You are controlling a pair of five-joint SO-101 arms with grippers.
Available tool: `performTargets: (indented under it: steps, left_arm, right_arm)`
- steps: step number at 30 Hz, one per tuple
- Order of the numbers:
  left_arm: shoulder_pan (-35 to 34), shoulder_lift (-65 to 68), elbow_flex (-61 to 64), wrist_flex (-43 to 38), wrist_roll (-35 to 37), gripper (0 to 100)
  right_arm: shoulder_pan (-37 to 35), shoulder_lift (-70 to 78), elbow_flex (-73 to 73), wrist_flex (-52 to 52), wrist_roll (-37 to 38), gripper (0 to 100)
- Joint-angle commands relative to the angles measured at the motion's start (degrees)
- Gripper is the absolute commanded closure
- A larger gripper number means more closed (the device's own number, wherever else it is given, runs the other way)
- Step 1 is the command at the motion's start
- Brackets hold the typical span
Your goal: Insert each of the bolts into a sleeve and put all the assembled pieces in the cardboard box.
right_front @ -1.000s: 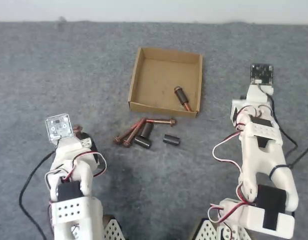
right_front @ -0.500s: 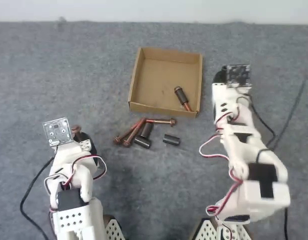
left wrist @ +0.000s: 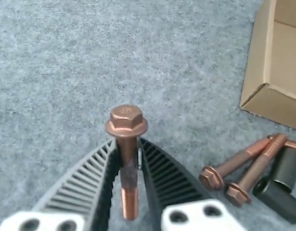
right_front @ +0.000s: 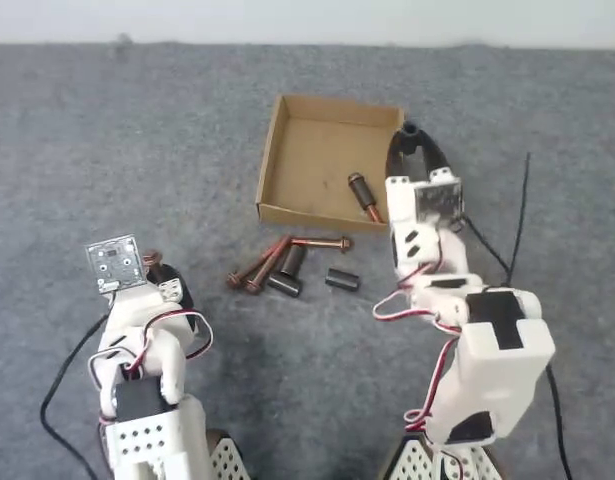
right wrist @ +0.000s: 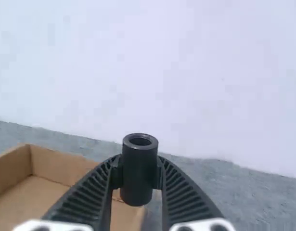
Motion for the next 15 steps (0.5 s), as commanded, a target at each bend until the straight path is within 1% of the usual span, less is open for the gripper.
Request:
performTargets:
  steps: [1, 9, 12, 15]
  left_arm:
    - [0.1, -1.8, -0.8, -0.4, -0.5, 99]
    - [0.1, -1.8, -0.8, -0.4, -0.5, 99]
    - [0.1, -1.8, -0.8, -0.4, -0.5, 99]
    - [0.1, -1.8, -0.8, -0.4, -0.5, 99]
  right_arm:
    - [-2.8, -0.5, 3.7, -8.7, 0.2, 99.2]
    - [-8.9, -1.0, 17.2, -24.2, 0.2, 99.2]
    - [-11.2, -1.0, 21.7, -27.0, 0.2, 99.2]
    - [-12.7, -1.0, 24.9, -27.6, 0.1, 99.2]
